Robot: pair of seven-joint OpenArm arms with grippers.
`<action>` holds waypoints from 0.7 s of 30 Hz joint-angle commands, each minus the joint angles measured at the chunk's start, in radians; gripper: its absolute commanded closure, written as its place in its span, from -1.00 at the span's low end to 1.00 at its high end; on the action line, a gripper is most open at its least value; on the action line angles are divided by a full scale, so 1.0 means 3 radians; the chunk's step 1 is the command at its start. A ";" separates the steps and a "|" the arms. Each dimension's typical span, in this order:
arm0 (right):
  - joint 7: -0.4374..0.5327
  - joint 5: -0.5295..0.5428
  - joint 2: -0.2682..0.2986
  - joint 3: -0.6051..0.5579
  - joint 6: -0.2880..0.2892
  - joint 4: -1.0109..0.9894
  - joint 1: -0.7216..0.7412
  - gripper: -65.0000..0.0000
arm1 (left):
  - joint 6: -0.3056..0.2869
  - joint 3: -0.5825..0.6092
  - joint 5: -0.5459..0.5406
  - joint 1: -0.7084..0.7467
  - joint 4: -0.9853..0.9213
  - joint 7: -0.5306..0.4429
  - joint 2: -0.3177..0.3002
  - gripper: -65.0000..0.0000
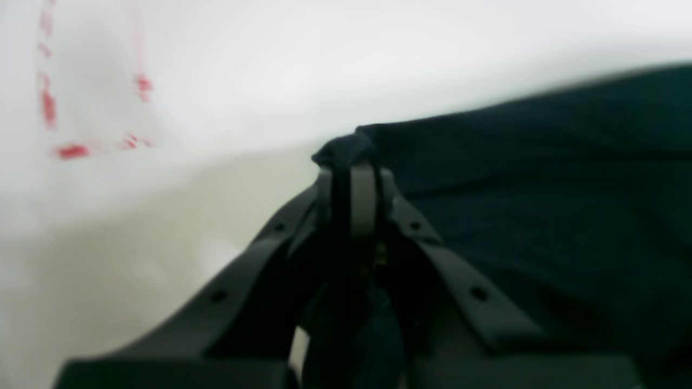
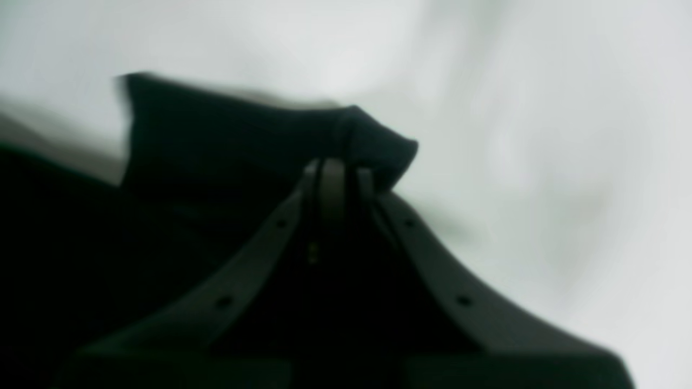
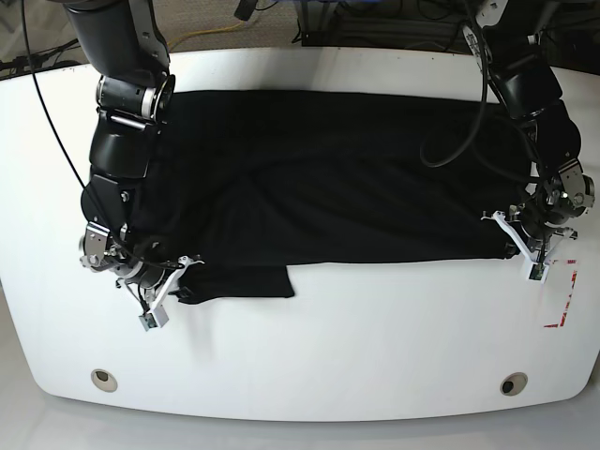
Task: Fold the T-shirt properly
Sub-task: 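Lift the hem with both grippers and fold it over toward the collar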
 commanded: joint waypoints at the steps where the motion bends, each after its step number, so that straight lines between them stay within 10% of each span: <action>1: -0.0262 0.0038 0.0045 0.0007 0.0002 0.0614 0.0020 1.00 | 0.0007 -0.0007 -0.0020 0.0042 0.0344 -0.0062 -0.0048 1.00; 21: -0.1367 0.0069 -0.0016 0.0028 0.0002 0.3601 -0.1448 1.00 | -0.0256 -0.0007 -0.0020 0.0794 0.1218 -0.0062 -0.0043 1.00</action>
